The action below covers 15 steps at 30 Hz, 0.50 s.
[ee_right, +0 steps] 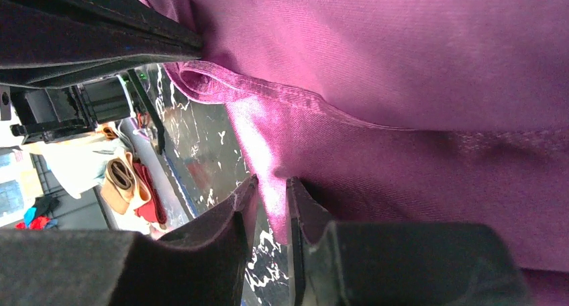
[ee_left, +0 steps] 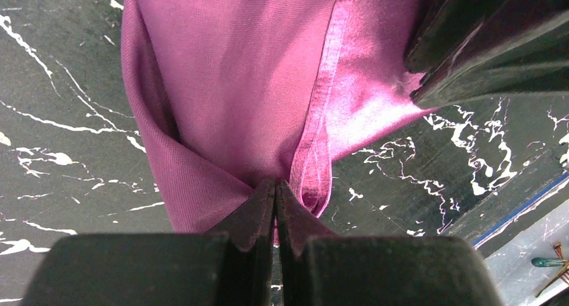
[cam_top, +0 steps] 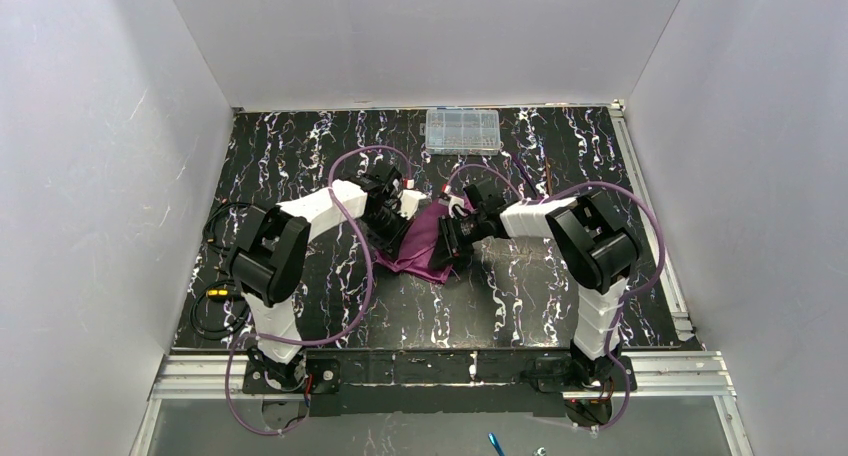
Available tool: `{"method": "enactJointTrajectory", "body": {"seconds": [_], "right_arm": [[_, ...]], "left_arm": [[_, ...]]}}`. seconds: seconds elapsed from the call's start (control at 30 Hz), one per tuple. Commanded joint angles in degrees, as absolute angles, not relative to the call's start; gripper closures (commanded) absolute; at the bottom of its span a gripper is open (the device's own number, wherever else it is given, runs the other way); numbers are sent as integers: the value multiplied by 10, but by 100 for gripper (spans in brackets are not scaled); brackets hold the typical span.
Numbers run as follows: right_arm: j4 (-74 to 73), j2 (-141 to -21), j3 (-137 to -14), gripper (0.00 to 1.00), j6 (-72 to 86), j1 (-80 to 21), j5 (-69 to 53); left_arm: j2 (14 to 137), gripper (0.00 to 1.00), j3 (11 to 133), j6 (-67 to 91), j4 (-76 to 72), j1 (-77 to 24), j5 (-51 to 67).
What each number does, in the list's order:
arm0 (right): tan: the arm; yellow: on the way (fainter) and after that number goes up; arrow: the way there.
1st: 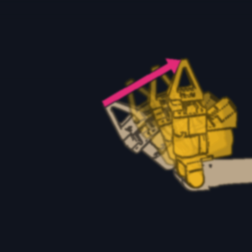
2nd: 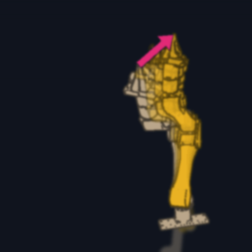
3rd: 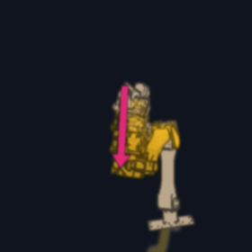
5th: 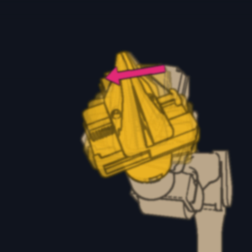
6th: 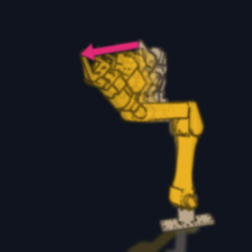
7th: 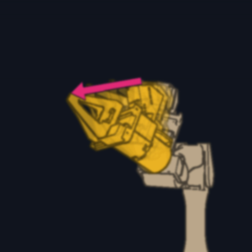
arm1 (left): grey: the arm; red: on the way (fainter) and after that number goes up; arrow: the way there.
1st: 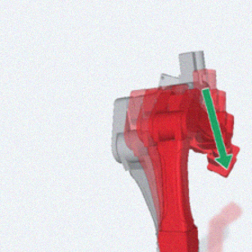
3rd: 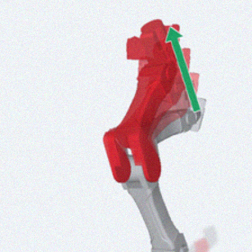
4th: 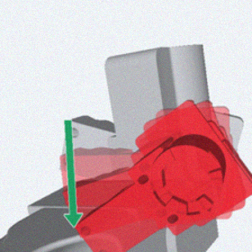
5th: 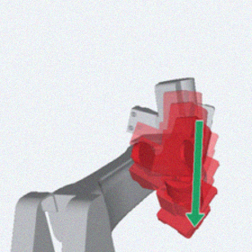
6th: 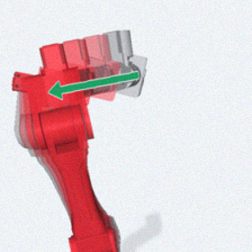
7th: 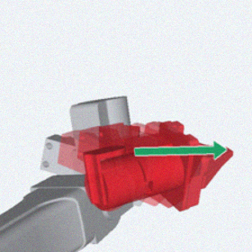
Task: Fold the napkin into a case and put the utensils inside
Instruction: Smooth out the 2/3-rectangle-folded napkin at the center of the board.
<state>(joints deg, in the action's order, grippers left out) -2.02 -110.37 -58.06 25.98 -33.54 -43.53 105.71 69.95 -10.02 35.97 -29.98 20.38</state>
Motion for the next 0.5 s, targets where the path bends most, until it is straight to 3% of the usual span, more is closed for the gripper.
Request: {"method": "enactJointTrajectory", "body": {"seconds": [0.0,0.47], "right_arm": [[44,-1110,-560,69,276,-346,-423],[111,-1154,-576,70,327,-372,-387]], "left_arm": [[1046,100,693,-107,358,-306,199],[1060,100,756,-168,403,-305,220]]}}
